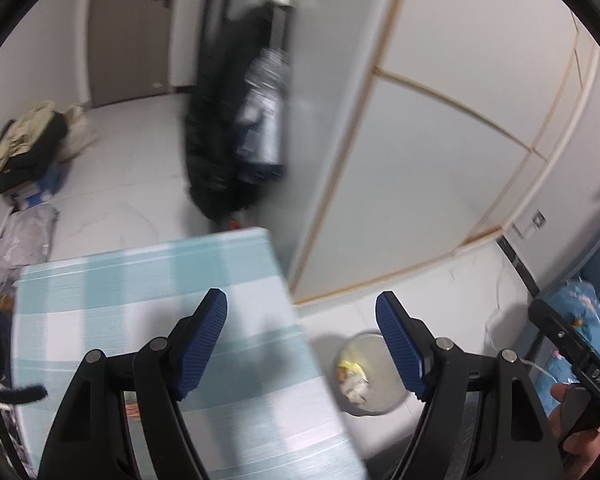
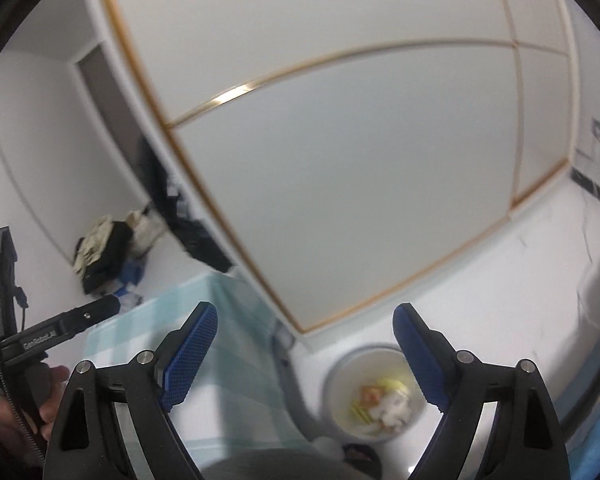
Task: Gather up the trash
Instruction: 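Move both tools back over the table, then grasp a red-patterned candy wrapper with the right gripper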
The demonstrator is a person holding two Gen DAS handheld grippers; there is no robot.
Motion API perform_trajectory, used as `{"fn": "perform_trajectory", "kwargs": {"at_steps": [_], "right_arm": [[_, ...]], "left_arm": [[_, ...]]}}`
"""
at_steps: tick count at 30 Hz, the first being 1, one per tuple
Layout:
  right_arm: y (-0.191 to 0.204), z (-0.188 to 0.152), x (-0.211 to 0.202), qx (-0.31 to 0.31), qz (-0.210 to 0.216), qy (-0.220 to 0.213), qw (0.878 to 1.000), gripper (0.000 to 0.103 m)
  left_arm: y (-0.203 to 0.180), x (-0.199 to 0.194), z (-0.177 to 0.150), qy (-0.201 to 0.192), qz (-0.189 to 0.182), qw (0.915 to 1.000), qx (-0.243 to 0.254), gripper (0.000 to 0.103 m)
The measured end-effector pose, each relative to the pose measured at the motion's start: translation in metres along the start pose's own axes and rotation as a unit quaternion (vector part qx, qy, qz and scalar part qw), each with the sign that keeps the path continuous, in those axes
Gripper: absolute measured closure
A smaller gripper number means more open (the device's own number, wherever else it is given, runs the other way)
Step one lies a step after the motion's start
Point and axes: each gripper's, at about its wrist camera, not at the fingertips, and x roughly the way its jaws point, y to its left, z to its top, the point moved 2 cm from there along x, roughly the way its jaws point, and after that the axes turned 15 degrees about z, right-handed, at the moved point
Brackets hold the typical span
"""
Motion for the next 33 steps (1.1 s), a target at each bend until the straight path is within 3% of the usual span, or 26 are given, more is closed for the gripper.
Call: {"fn": "perform_trajectory", "kwargs": {"at_steps": [6, 12, 25, 33], "right_arm": [[0.079, -0.003, 0.022, -0.064, 0.043, 0.010, 0.997, 0.008], [0.136, -0.025, 0.057, -0.087, 0.081, 0.032, 0.992, 0.008], [0.210, -0.105, 0.145, -0.125, 0.119, 0.132, 0.976, 0.008], [0.240, -0.157, 0.203, -0.165, 0.123, 0.208, 0.956, 0.009]], "left_arm": [[0.047, -0.018, -0.002, -0.023, 0.040, 0.9985, -0.029, 0.029], [0.096, -0.026, -0.005, -0.044, 0.077, 0.9942, -0.062, 0.029], [0.191, -0.012, -0.039, -0.025, 0.123, 0.9808, -0.149, 0.023], [0.224, -0.004, -0.048, -0.013, 0.135, 0.9736, -0.183, 0.019]]}}
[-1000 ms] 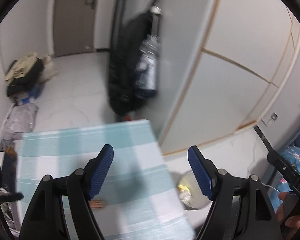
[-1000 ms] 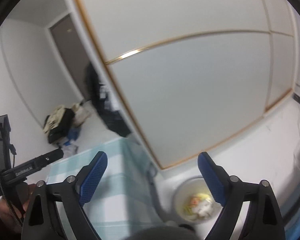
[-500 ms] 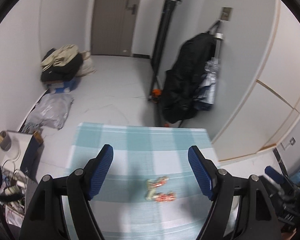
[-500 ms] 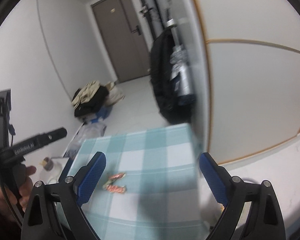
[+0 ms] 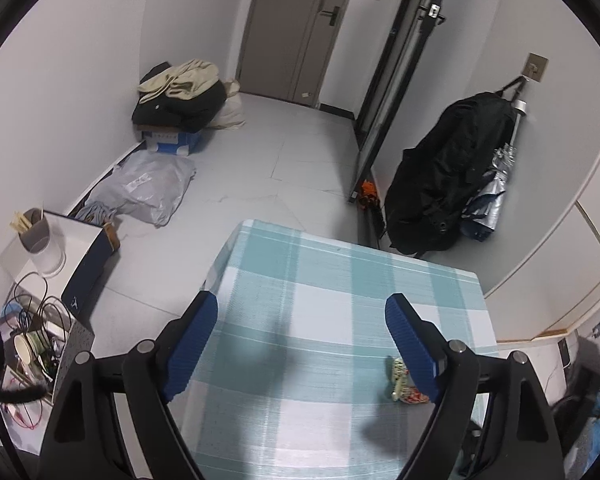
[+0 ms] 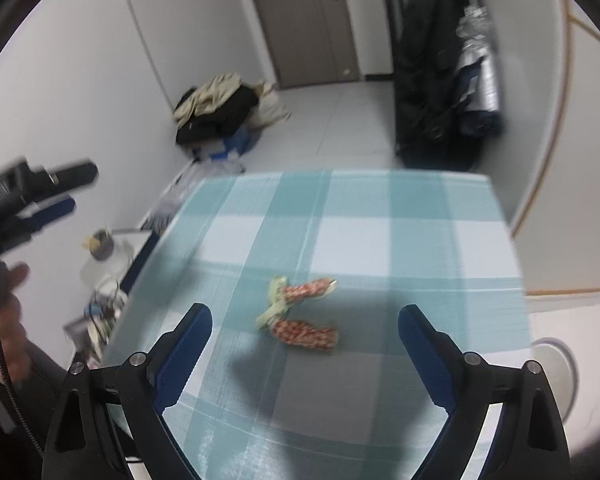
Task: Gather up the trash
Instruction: 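Grasp a red-patterned candy wrapper with the right gripper, then grasp the other candy wrapper with the left gripper while the right holds its wrapper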
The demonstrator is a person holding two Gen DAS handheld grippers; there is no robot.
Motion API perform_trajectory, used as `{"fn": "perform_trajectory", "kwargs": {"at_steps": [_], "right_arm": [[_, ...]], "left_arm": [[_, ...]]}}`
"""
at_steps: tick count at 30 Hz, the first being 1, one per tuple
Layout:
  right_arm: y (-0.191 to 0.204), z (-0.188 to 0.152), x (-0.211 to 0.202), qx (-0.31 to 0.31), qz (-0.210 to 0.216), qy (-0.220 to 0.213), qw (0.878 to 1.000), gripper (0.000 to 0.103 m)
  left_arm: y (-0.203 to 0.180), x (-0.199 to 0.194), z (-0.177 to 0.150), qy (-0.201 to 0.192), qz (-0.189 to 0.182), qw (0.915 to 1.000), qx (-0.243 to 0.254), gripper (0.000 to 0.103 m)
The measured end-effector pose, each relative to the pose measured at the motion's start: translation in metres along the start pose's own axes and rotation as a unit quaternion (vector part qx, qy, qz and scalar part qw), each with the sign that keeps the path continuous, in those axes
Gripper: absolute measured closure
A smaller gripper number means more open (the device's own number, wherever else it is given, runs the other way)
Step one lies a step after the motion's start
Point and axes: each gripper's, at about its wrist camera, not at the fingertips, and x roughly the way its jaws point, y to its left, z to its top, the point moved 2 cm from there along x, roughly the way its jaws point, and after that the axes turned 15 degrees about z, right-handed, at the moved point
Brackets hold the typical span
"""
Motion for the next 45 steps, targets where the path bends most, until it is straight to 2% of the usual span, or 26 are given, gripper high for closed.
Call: {"fn": "perform_trajectory", "kwargs": {"at_steps": [5, 8, 14, 20, 26, 27, 28, 33, 36, 40, 45], "right_arm": [[0.011, -0.008, 0.033, -0.040, -0.014, 0.032, 0.999, 0.010], [0.016, -0.011, 0.046, -0.056, -0.016, 0.052, 0.997, 0.015], [0.021, -0.018, 0.066, -0.092, -0.038, 0.084, 0.991, 0.036], [0.021, -0.024, 0.069, -0.132, -0.076, 0.100, 0.983, 0.062], [0.021, -0.027, 0.060, -0.146, -0.055, 0.101, 0.983, 0.071], [0.021, -0.027, 0.057, -0.149, -0.049, 0.097, 0.983, 0.074], [0.021, -0.026, 0.053, -0.156, -0.049, 0.092, 0.982, 0.083], [0.008, -0.022, 0.041, -0.130, -0.022, 0.079, 0.988, 0.084], [-0.004, -0.017, 0.030, -0.089, 0.013, 0.062, 0.994, 0.084], [-0.027, -0.008, 0.011, -0.040, 0.030, 0.027, 0.998, 0.084], [-0.054, 0.001, -0.008, -0.007, 0.022, -0.005, 1.000, 0.084]], "left_arm": [[0.010, 0.006, 0.001, 0.012, 0.000, 0.9999, -0.011, 0.019], [0.016, 0.006, 0.001, 0.013, -0.001, 0.9998, -0.017, 0.019], [0.026, 0.012, 0.004, 0.025, 0.003, 0.9990, -0.036, 0.019], [0.023, 0.019, 0.005, 0.033, 0.018, 0.9986, -0.036, 0.019], [0.011, 0.030, 0.006, 0.050, 0.027, 0.9981, -0.022, 0.019], [0.010, 0.032, 0.007, 0.051, 0.027, 0.9981, -0.021, 0.019], [0.008, 0.034, 0.008, 0.054, 0.027, 0.9980, -0.021, 0.019], [0.002, 0.048, 0.010, 0.078, 0.012, 0.9966, -0.023, 0.019], [-0.012, 0.057, 0.005, 0.102, -0.003, 0.9947, 0.001, 0.019], [-0.041, 0.073, -0.007, 0.168, -0.063, 0.9821, 0.059, 0.019], [-0.070, 0.078, -0.029, 0.180, -0.090, 0.9717, 0.123, 0.019]]}}
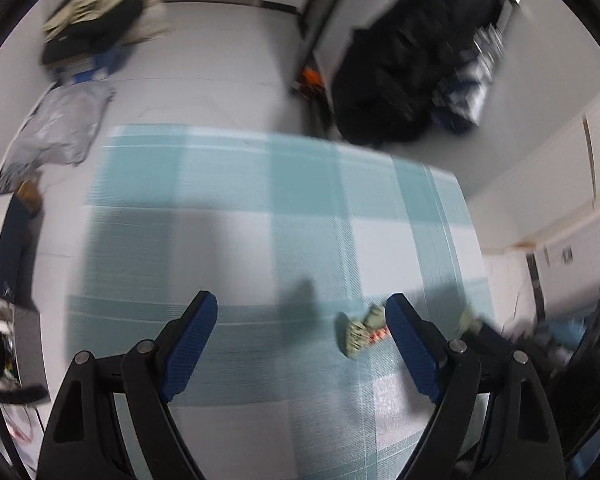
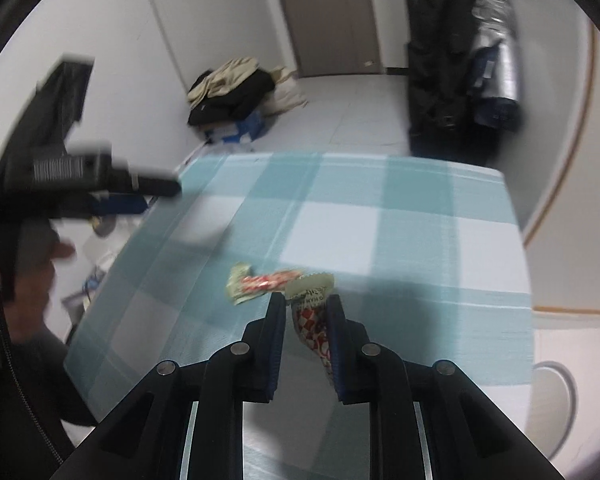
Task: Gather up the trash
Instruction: 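Grasp the other candy wrapper with the left gripper while the right holds its wrapper, then carry both candy wrappers with both grippers to the white bin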
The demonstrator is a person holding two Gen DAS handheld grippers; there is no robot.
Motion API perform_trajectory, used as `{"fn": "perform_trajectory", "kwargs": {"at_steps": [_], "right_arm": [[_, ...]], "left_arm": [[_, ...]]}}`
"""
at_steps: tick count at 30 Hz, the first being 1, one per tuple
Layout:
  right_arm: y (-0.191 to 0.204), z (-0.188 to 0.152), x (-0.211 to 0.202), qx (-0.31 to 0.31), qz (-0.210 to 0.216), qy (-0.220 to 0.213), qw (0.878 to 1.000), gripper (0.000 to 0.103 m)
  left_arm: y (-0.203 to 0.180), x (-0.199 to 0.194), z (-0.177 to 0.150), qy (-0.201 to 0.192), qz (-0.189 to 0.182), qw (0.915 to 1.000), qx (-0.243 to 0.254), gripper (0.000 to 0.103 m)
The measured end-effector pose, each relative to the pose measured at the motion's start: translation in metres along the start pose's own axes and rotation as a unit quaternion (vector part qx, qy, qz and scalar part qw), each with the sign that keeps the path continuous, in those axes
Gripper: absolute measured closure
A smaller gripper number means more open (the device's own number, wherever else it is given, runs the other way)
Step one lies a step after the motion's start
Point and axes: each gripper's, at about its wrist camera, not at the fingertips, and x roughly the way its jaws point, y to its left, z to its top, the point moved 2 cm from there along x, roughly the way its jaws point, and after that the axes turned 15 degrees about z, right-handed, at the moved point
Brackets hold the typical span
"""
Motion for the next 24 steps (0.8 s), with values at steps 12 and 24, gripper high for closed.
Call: {"fn": "perform_trajectory", "kwargs": {"at_steps": [12, 24], "right_arm": [[-0.033, 0.004, -0.033, 0.058, -0.005, -0.048, 0.997, 0.084], [-0.030, 0.003, -0.049, 0.052, 0.001, -0.062, 0.997, 0.084]], "left_arm": [[-0.039, 0.025, -0.016, 0.028, -0.003, 0.9975, 0.065, 0.020], [-0.046, 0.019, -0.029, 0.002, 0.002, 0.9954, 0.096, 0.070]]}}
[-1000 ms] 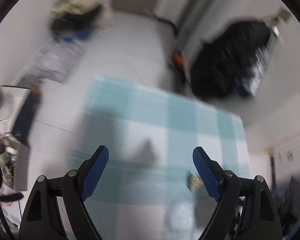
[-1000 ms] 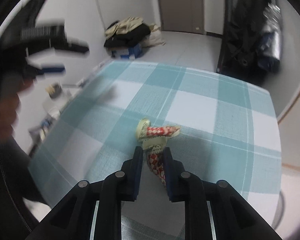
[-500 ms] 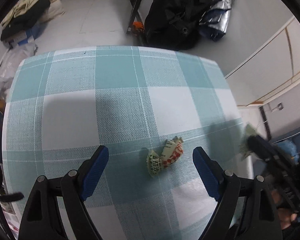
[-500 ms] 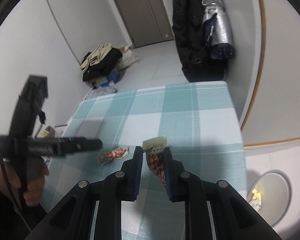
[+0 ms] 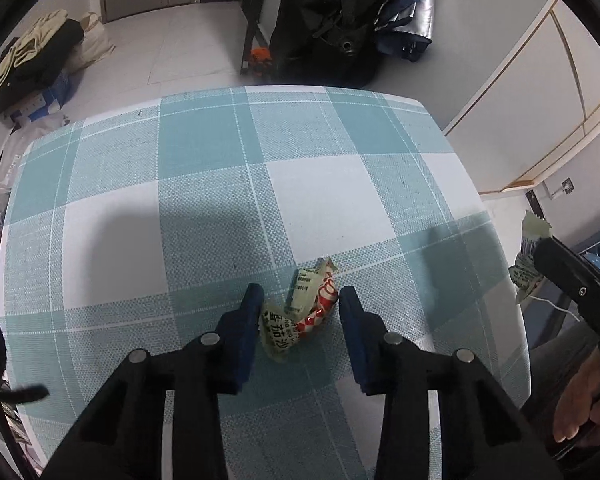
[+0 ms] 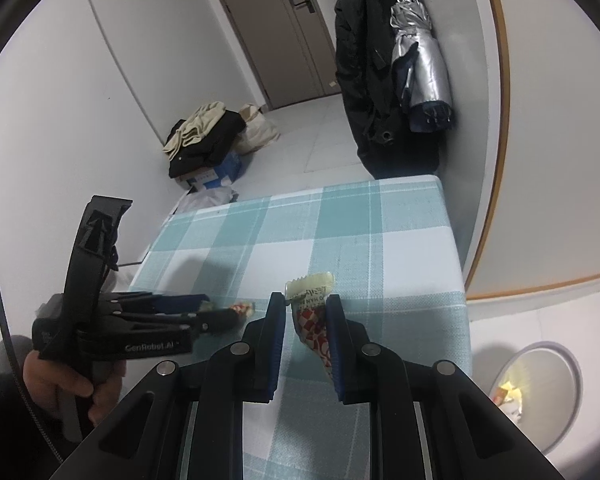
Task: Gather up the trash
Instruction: 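Carry both candy wrappers with both grippers to the white bin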
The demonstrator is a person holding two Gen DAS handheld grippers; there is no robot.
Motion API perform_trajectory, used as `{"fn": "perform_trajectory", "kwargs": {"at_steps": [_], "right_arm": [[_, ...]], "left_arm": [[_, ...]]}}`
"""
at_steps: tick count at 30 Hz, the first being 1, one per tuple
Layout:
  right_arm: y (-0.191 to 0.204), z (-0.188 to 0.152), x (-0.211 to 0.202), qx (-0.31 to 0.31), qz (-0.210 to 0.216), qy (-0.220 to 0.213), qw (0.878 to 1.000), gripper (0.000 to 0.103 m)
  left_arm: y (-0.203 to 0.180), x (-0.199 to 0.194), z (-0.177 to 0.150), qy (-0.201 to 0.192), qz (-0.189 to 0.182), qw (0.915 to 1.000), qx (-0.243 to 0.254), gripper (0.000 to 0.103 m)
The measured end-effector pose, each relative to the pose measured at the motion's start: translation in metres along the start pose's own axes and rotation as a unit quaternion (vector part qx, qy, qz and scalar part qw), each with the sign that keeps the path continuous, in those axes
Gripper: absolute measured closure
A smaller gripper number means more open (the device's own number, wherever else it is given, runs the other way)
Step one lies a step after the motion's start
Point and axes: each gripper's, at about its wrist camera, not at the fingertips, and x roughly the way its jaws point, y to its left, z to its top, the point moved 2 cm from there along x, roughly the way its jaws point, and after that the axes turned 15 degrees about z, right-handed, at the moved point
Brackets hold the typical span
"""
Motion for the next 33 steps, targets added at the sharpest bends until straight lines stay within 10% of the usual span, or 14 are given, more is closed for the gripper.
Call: {"fn": "perform_trajectory", "kwargs": {"at_steps": [17, 33], "right_arm": [[0.011, -0.004, -0.012, -0.004, 0.003, -0.017, 1.000, 0.084], [0.046, 0.028, -0.081, -0.031, 0.040, -0.077, 0.996, 0.084]], "left_arm": [[0.002, -0.005, -0.014, 0.011, -0.014, 0.9996, -0.020, 0.087], [-0.012, -0.081, 0.008, -0.103, -0.012, 0.9943, -0.022, 0.087]]}}
